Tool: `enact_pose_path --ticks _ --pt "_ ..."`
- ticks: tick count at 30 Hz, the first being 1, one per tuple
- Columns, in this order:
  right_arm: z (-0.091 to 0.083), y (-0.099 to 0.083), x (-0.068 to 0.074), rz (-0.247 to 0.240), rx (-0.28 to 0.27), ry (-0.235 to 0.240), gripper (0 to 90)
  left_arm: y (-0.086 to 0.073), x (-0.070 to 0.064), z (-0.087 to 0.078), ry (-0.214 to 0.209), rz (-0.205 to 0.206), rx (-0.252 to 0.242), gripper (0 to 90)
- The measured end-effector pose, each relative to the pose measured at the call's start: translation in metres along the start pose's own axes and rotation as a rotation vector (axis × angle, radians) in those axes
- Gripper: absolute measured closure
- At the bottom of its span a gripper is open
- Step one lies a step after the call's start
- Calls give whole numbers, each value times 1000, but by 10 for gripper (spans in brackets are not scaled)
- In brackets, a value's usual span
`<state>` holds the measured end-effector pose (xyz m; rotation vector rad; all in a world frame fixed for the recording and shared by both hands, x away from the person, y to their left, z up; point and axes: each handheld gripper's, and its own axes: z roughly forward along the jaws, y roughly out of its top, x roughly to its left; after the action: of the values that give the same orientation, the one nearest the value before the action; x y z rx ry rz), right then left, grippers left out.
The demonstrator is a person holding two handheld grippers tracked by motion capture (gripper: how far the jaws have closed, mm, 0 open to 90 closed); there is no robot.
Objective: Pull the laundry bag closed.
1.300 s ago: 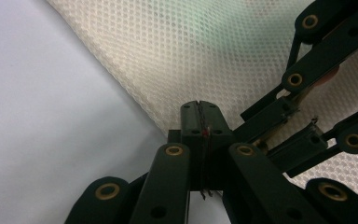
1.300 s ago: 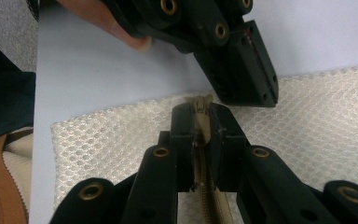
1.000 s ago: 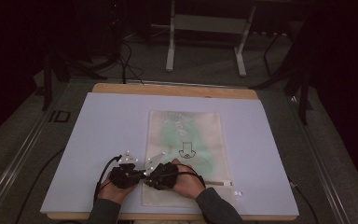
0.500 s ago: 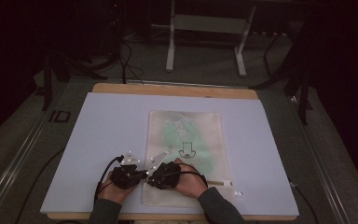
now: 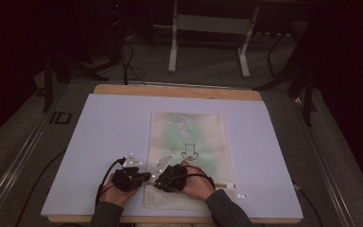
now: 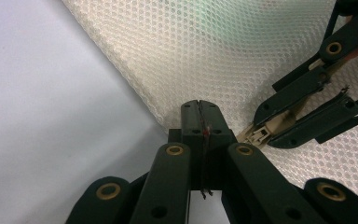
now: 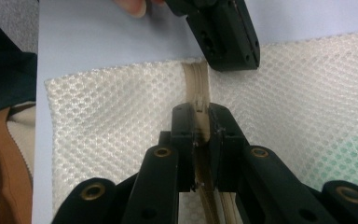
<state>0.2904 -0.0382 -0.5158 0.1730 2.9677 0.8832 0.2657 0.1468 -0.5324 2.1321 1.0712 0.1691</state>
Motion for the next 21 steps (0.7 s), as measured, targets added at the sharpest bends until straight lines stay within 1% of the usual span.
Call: enact_pose_path --ticks 3,5,6,8,10,12,14,16,19,21 --pt "-1 -1 0 -4 6 0 822 0 -1 0 5 1 1 896" --pt "-1 -2 0 2 3 5 822 0 -1 0 8 4 1 896" --pt "-1 -3 -1 7 0 6 822 1 -2 0 8 -4 3 896" --pt "-1 -3 -1 7 -3 6 822 1 0 -2 -23 -18 4 894" --pt "-1 -4 -1 9 -5 9 822 0 -1 -6 -44 -32 -8 894" --pt "-1 -4 -1 9 -6 10 822 -1 -2 -10 -67 -25 -14 894" --pt "-1 -4 -1 9 -4 12 822 -2 -4 -10 -73 -19 -7 894" --pt "-1 -3 -1 7 -4 9 822 -2 -5 -8 -81 -18 -8 893" --pt "0 -4 -1 8 -5 9 822 -1 -6 -8 -99 -2 -15 893" --pt "-1 -4 -2 12 -4 12 822 -2 -5 -7 -102 -9 -15 892"
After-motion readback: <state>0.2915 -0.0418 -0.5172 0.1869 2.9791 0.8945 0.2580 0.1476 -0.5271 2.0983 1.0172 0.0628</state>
